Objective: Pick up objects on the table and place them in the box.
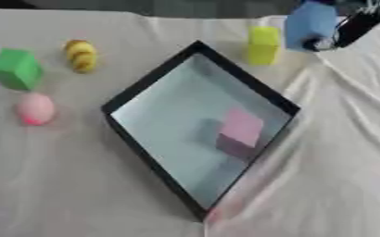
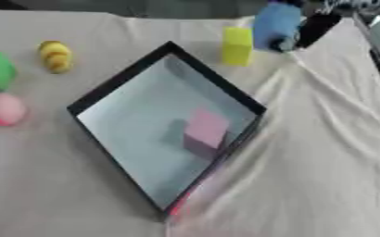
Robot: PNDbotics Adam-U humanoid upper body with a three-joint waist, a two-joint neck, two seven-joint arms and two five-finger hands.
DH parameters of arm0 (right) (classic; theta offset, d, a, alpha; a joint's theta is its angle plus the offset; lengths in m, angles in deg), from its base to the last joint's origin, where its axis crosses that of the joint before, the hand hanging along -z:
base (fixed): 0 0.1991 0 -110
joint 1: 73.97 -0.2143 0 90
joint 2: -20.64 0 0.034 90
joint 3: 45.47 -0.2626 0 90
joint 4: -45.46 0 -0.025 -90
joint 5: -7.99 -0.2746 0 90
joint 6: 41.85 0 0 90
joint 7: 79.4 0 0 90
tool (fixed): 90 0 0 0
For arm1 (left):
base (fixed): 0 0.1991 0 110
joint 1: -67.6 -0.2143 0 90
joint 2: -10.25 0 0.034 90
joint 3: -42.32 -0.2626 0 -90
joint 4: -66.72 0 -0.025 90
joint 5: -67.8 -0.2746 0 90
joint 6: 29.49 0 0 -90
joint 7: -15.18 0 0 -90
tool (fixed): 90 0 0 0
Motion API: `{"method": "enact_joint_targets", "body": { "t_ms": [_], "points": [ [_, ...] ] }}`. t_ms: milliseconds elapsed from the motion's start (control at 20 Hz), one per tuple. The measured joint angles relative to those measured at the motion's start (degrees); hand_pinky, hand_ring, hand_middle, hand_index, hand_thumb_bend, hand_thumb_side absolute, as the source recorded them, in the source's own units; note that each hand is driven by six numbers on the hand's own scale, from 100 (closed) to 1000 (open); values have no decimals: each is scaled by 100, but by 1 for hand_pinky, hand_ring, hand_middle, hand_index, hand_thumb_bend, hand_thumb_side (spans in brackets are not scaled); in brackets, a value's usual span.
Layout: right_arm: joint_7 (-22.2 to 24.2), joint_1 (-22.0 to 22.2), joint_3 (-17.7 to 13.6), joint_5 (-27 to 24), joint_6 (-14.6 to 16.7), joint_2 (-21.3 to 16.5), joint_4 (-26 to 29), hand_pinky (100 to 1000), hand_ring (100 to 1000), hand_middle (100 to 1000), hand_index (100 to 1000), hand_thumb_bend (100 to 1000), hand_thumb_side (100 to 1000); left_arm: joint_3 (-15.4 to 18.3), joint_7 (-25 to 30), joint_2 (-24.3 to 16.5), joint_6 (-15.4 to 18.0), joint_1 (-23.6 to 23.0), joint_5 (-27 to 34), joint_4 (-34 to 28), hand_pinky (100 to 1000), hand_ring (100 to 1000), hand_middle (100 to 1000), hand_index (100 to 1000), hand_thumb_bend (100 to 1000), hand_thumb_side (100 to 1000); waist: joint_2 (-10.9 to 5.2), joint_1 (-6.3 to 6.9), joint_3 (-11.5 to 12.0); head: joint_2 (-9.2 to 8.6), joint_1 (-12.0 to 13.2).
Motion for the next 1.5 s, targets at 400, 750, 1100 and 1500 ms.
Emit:
{"method": "enact_joint_targets", "body": {
  "t_ms": [400, 750, 1100, 1500],
  "points": [
    [607, -415, 427, 361, 89, 1262, 114, 718, 588, 536, 613, 333, 100, 111, -180, -1, 75, -36, 47, 10, 815, 776, 746, 803, 173, 747, -45, 0, 12, 100, -92],
    [1257, -521, 997, 663, 623, 1912, -170, 722, 617, 563, 645, 356, 100, 205, -248, -1, 104, -37, 138, 40, 817, 778, 747, 803, 181, 740, -83, -27, 67, 180, -176],
    [1329, -241, 1361, 1270, 1147, 2379, -797, 728, 649, 592, 676, 415, 100, 203, -230, -1, 95, -6, 163, 59, 817, 778, 747, 803, 181, 739, -88, -42, 94, 180, -193],
    [1299, -156, 1203, 1746, 1302, 2455, -863, 838, 836, 805, 907, 485, 415, 198, -197, -1, 79, -4, 178, 64, 817, 778, 746, 803, 181, 739, -88, -42, 95, 169, -165]
  ]
}}
